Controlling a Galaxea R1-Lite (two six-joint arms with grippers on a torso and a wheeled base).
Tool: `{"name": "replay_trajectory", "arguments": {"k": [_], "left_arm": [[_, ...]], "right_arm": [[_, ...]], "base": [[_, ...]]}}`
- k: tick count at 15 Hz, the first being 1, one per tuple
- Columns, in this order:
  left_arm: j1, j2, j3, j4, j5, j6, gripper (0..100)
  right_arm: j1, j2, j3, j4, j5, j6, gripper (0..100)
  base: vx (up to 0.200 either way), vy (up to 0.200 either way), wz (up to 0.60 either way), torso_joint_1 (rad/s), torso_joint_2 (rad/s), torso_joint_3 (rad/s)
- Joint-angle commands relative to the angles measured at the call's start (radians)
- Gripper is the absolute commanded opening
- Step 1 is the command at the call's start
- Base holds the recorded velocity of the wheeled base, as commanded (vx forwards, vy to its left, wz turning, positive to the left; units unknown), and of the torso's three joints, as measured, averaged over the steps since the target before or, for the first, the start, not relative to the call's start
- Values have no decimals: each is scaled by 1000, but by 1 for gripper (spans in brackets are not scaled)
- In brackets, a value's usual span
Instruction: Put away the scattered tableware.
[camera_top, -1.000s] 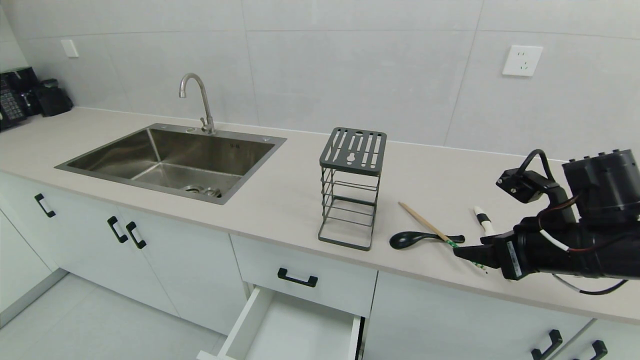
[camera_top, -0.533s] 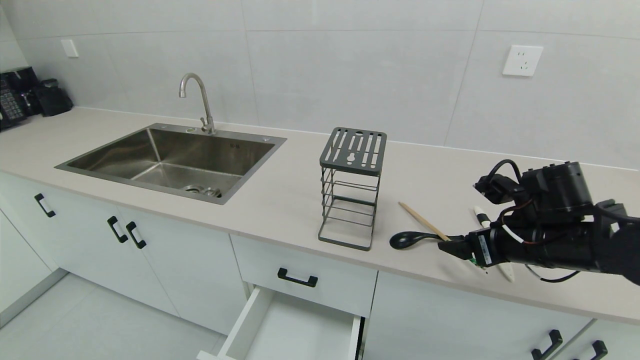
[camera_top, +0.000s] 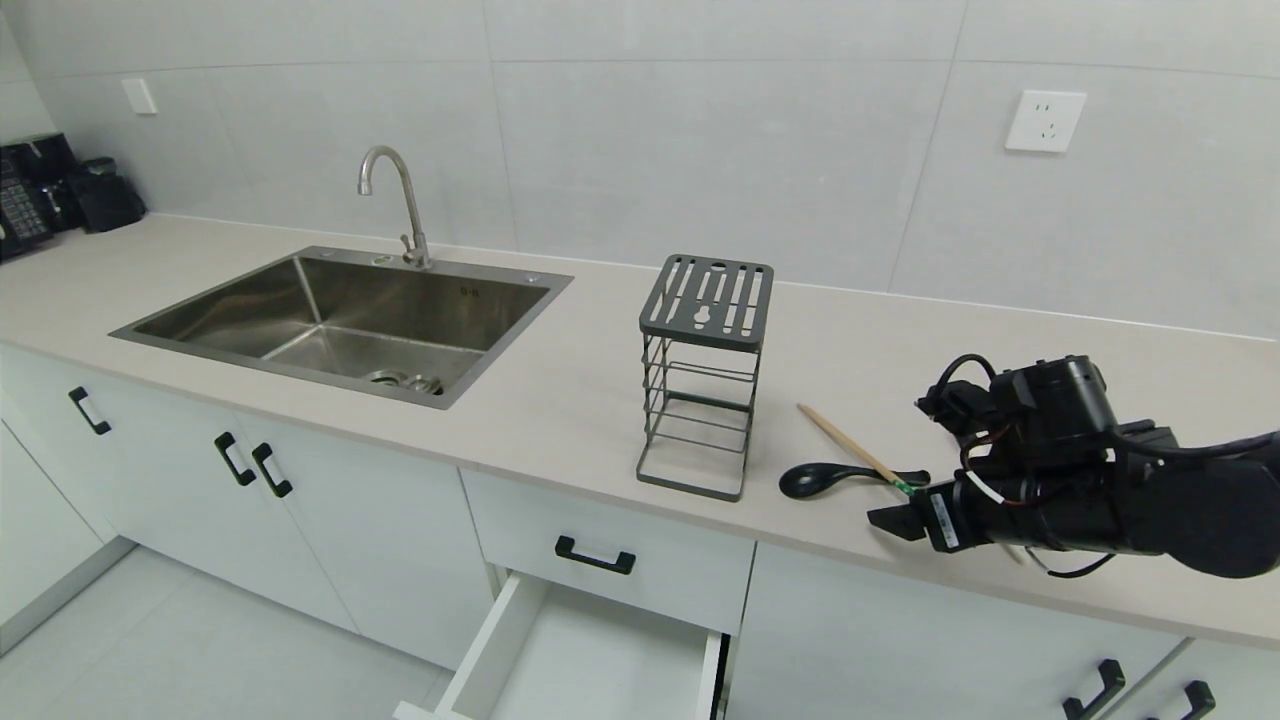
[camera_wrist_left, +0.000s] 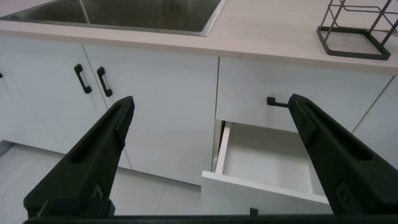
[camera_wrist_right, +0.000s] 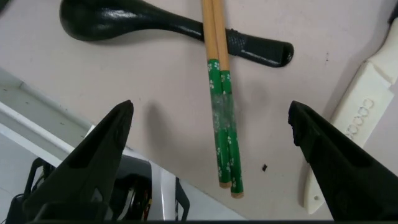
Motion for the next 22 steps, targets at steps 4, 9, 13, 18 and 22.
{"name": "replay_trajectory", "arguments": {"k": [4, 9, 13, 18, 22], "left_arm": [[0, 1, 0, 0, 0, 0, 100], [0, 1, 0, 0, 0, 0, 100], [0, 1, 0, 0, 0, 0, 100], [0, 1, 0, 0, 0, 0, 100], [0, 1, 0, 0, 0, 0, 100]], "right_arm": [[0, 32, -5, -6, -1, 0, 0], [-20, 66, -4, -26, -15, 1, 0], [-72, 55, -4, -31, -14, 1, 0], [-71, -95, 18, -106, -11, 7, 0], [-42, -195, 61, -223, 20, 4, 0]], "base": [[0, 0, 0, 0, 0, 0], [0, 0, 0, 0, 0, 0], [0, 0, 0, 0, 0, 0], [0, 0, 0, 0, 0, 0], [0, 0, 0, 0, 0, 0]]}}
